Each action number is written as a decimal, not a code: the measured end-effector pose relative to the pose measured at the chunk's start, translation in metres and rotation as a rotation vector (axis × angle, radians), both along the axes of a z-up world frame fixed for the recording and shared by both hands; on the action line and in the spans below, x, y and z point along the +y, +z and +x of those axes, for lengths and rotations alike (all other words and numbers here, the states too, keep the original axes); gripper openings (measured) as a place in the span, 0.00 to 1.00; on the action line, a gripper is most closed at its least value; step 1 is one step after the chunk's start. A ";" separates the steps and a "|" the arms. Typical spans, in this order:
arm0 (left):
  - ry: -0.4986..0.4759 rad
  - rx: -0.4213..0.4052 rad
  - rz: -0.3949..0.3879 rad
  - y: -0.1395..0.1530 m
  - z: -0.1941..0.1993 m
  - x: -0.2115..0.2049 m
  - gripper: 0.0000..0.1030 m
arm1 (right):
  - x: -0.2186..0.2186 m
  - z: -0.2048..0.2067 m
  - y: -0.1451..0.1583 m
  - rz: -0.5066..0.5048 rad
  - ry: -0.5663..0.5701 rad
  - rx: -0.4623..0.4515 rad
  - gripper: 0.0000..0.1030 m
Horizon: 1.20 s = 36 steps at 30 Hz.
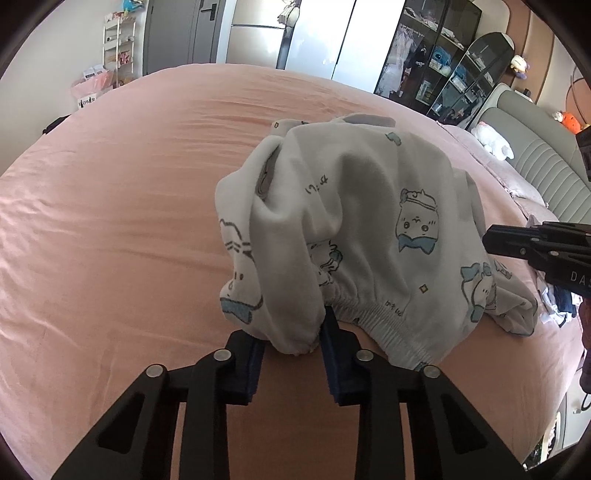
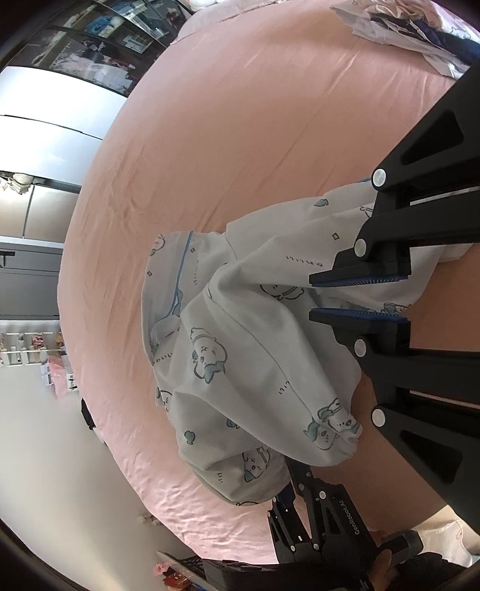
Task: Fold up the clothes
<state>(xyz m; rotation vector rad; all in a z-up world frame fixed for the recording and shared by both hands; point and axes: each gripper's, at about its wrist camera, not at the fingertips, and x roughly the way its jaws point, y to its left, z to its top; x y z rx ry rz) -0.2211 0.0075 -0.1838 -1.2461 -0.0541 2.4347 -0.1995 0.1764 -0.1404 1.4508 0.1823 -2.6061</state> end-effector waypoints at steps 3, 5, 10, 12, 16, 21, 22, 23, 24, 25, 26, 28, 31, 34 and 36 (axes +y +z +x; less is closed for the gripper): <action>-0.009 0.002 0.029 0.004 -0.003 0.003 0.20 | -0.003 0.005 -0.003 -0.006 0.016 -0.005 0.10; -0.018 0.014 0.043 0.010 -0.003 0.005 0.20 | -0.005 0.010 -0.007 -0.012 0.026 -0.010 0.16; -0.036 0.041 0.045 0.020 -0.013 0.026 0.19 | -0.009 0.021 -0.015 -0.033 0.037 -0.030 0.26; -0.041 0.049 0.044 0.023 -0.016 0.029 0.19 | -0.010 0.023 -0.015 -0.040 0.036 -0.034 0.26; -0.054 0.054 0.032 0.029 -0.023 0.033 0.19 | -0.011 0.026 -0.013 -0.082 0.036 -0.045 0.27; -0.080 0.066 0.020 0.035 -0.029 0.040 0.19 | -0.013 0.026 -0.007 -0.181 0.045 -0.071 0.29; -0.084 0.070 0.018 0.036 -0.029 0.041 0.19 | -0.014 0.026 -0.007 -0.193 0.046 -0.077 0.36; -0.087 0.073 0.016 0.037 -0.030 0.042 0.19 | -0.016 0.026 -0.007 -0.200 0.048 -0.081 0.47; -0.090 0.076 0.013 0.038 -0.030 0.043 0.19 | -0.018 0.026 -0.007 -0.207 0.051 -0.084 0.52; -0.094 0.079 0.009 0.039 -0.031 0.045 0.19 | -0.020 0.027 -0.006 -0.214 0.054 -0.087 0.61; -0.097 0.080 0.005 0.039 -0.031 0.046 0.19 | -0.024 0.026 -0.008 -0.216 0.062 -0.097 0.63; -0.102 0.083 -0.001 0.039 -0.030 0.044 0.19 | -0.030 0.024 -0.011 -0.219 0.079 -0.118 0.63; -0.105 0.087 -0.011 0.040 -0.030 0.042 0.19 | -0.040 0.021 -0.015 -0.225 0.105 -0.149 0.63; -0.113 0.094 -0.014 0.043 -0.029 0.037 0.19 | -0.049 0.019 -0.019 -0.230 0.130 -0.181 0.63; -0.119 0.101 -0.020 0.044 -0.028 0.034 0.19 | -0.055 0.017 -0.022 -0.234 0.147 -0.202 0.63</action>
